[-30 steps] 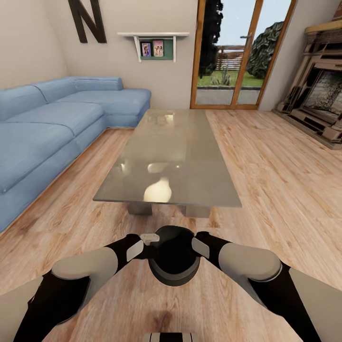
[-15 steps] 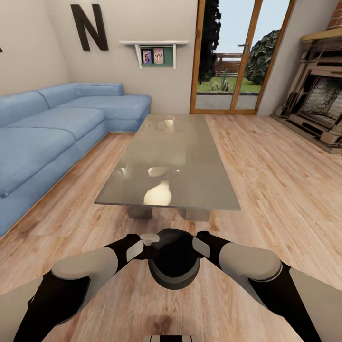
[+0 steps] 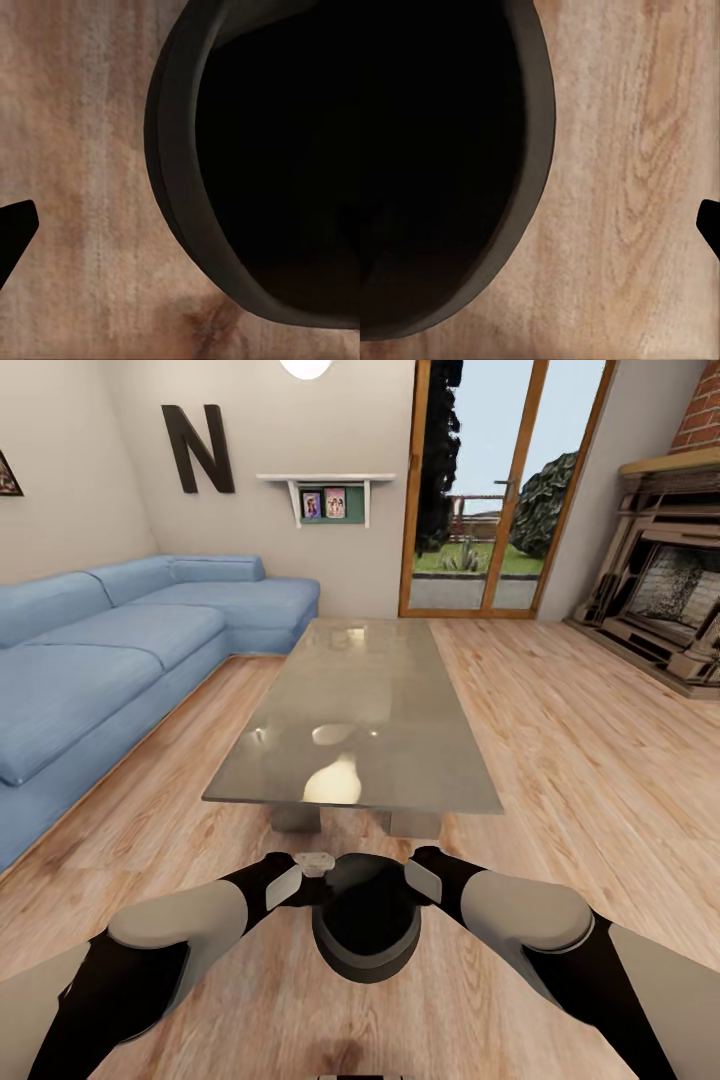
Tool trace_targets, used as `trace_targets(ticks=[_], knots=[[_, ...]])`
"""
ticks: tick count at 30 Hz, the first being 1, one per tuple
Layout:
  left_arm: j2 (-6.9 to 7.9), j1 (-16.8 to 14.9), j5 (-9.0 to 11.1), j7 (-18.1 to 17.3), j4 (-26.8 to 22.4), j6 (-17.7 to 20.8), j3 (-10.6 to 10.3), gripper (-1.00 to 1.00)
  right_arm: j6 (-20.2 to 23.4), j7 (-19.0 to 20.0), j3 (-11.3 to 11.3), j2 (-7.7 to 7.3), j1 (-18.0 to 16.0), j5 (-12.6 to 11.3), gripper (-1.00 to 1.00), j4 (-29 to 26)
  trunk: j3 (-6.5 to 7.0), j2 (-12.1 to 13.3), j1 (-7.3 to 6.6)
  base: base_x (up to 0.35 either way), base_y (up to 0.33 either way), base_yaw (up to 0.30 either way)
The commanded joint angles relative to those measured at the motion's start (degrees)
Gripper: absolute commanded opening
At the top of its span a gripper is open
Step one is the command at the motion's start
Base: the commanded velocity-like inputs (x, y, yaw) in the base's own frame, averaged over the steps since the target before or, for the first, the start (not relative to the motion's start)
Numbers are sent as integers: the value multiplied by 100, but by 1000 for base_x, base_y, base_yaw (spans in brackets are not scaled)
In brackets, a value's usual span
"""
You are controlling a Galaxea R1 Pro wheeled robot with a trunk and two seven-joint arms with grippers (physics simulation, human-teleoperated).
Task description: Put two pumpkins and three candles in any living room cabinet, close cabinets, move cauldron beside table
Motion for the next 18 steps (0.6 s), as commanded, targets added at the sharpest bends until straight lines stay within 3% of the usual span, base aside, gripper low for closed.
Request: trace_targets(ticks=[1,18], knots=[[1,-6,54,41,-11,40,-27,100,25,-31,20,-1,-7,-27,100,-10,-5,-2,-1,0,0,0],[6,-6,32,41,-18,313,-48,100,305,-37,20,3,-7,-48,100,-40,261,14,-32,0,0,0]])
